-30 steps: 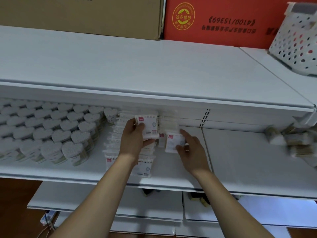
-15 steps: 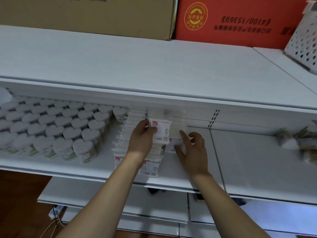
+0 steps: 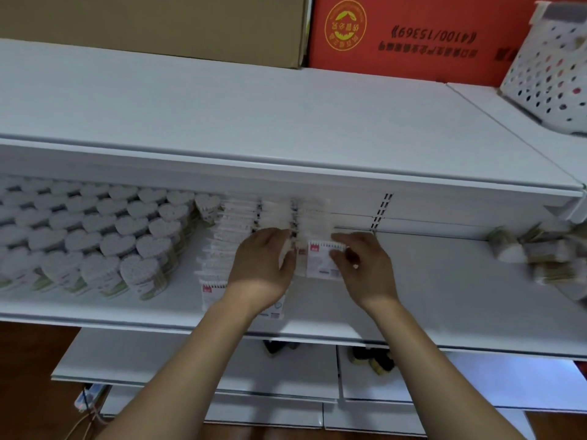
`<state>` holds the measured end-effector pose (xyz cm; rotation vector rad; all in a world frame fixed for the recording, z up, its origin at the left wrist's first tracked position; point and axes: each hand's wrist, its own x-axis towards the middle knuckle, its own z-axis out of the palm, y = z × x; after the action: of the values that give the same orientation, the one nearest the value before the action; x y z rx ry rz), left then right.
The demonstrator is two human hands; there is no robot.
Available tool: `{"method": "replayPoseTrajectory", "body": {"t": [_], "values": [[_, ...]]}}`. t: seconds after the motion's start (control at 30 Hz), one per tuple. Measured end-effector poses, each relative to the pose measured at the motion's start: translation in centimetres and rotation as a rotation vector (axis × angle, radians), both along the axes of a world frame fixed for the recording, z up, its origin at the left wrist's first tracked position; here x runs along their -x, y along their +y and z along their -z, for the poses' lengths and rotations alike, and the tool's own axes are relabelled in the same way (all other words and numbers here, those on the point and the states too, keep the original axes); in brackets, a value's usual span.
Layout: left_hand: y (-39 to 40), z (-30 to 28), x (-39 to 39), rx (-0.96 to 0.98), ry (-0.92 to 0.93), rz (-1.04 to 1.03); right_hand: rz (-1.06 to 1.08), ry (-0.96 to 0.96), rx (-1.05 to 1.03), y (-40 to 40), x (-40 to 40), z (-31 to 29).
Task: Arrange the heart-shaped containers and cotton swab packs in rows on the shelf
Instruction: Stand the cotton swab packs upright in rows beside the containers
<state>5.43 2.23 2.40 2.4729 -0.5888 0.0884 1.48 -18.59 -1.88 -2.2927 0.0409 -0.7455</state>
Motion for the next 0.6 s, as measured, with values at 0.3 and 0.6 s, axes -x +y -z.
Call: {"method": "replayPoseTrajectory", "body": {"t": [0.3, 0.6], "values": [[2.1, 2.5, 0.0, -0.620, -0.069, 0.285, 0.015, 0.018, 0.181, 1.7, 0.3, 5.3], [2.2, 3.3, -0.1, -0.607, -0.068, 0.268, 0.177, -0.066, 0.558, 2.1, -1.0, 5.8]]}}
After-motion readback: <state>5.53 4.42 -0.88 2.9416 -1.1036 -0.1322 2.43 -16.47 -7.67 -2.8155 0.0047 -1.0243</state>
